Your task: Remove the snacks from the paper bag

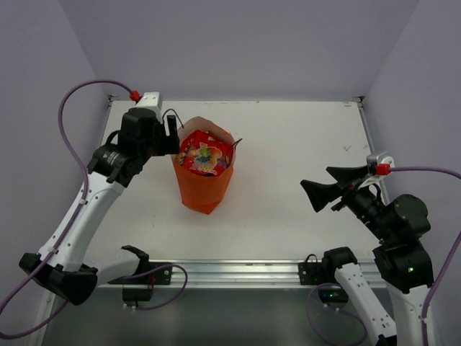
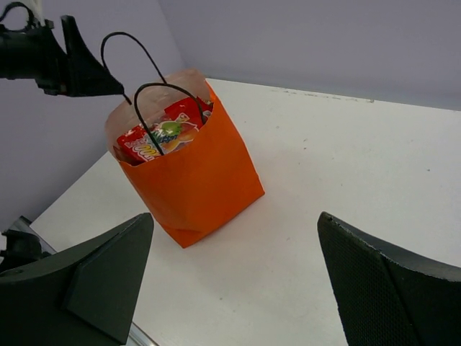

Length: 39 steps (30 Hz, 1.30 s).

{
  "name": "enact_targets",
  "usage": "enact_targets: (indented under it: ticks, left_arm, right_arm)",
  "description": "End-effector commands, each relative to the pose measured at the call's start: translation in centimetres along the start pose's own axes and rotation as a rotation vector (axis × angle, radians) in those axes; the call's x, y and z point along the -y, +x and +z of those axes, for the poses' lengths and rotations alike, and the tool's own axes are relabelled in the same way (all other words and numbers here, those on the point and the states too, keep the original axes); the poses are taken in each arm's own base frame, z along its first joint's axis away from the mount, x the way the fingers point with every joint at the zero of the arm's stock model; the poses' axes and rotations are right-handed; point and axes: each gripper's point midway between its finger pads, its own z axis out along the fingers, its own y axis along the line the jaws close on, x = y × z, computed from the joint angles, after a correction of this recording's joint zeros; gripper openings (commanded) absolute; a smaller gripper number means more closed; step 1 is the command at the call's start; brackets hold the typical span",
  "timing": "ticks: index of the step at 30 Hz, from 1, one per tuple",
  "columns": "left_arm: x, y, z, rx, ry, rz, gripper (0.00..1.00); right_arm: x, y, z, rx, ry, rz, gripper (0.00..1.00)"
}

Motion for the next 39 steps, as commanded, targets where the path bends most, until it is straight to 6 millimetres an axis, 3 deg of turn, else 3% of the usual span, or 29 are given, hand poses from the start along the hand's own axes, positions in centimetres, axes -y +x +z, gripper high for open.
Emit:
enact_targets:
  ticks: [1, 7, 11, 15, 20, 25, 27, 28, 30, 31, 32, 34, 35, 36, 37, 38, 39]
  left_arm:
    - [0.2, -0.2, 2.6, 0.014, 0.036, -0.036, 0.75]
    - [-0.2, 1.1, 5.9, -0.022, 0.034, -0.035, 0.56]
    - [0.9, 1.7, 7.1, -0.024, 0.099, -0.019, 0.42]
    - [1.3, 0.6, 7.2, 0.012, 0.129, 0.034, 0.02]
    - [0.7, -4.6, 5.7, 0.155, 0.091, 0.169, 0.00]
    - [0.4, -9.9, 3.4, 0.301, 0.061, 0.315, 0.00]
    - [0.4, -11.1, 2.8, 0.337, 0.053, 0.335, 0.00]
    - [0.3, -11.3, 2.7, 0.342, 0.046, 0.349, 0.00]
    - [0.2, -11.4, 2.5, 0.344, 0.041, 0.351, 0.00]
    - [0.2, -11.0, 2.7, 0.332, 0.044, 0.347, 0.00]
    - [0.2, -10.8, 2.4, 0.334, 0.046, 0.344, 0.00]
    - [0.0, -9.1, 3.0, 0.305, 0.053, 0.337, 0.00]
    - [-0.2, -8.5, 3.0, 0.297, 0.051, 0.328, 0.00]
    - [-0.3, -8.2, 2.6, 0.301, 0.054, 0.319, 0.00]
    - [-0.4, -7.6, 2.6, 0.290, 0.055, 0.305, 0.00]
    - [-0.7, -6.4, 2.8, 0.266, 0.051, 0.293, 0.00]
    - [-0.8, -5.7, 2.8, 0.251, 0.052, 0.288, 0.00]
  right_arm:
    - [-0.4, -0.8, -0.1, 0.017, -0.019, -0.026, 0.99]
    - [-0.6, -0.9, -0.1, 0.017, -0.027, -0.027, 0.99]
    - [-0.7, -0.8, 0.1, 0.011, -0.039, -0.029, 0.99]
    - [-1.2, -1.0, 0.3, 0.010, -0.075, -0.072, 0.99]
    - [-1.7, -2.7, 1.9, -0.023, -0.109, -0.062, 0.99]
    - [-3.1, -5.2, 5.7, -0.099, -0.180, -0.055, 0.98]
    - [-4.9, -6.3, 6.7, -0.103, -0.221, -0.080, 0.96]
    - [-4.3, -5.5, 9.0, -0.149, -0.181, -0.074, 0.94]
    - [-6.9, -5.8, 10.5, -0.167, -0.236, -0.055, 0.93]
    - [-7.5, -4.7, 12.4, -0.206, -0.245, -0.043, 0.93]
    - [-9.4, -4.5, 13.3, -0.197, -0.271, -0.030, 0.92]
    - [-12.5, -3.8, 14.7, -0.211, -0.321, -0.025, 0.90]
    - [-12.9, -2.1, 17.1, -0.252, -0.290, -0.014, 0.89]
    - [-14.2, -2.2, 17.9, -0.257, -0.300, 0.023, 0.89]
    - [-14.8, -1.3, 18.8, -0.276, -0.294, 0.046, 0.89]
    - [-16.4, 0.8, 20.4, -0.321, -0.297, 0.088, 0.89]
    - [-17.3, 1.0, 21.0, -0.328, -0.297, 0.114, 0.89]
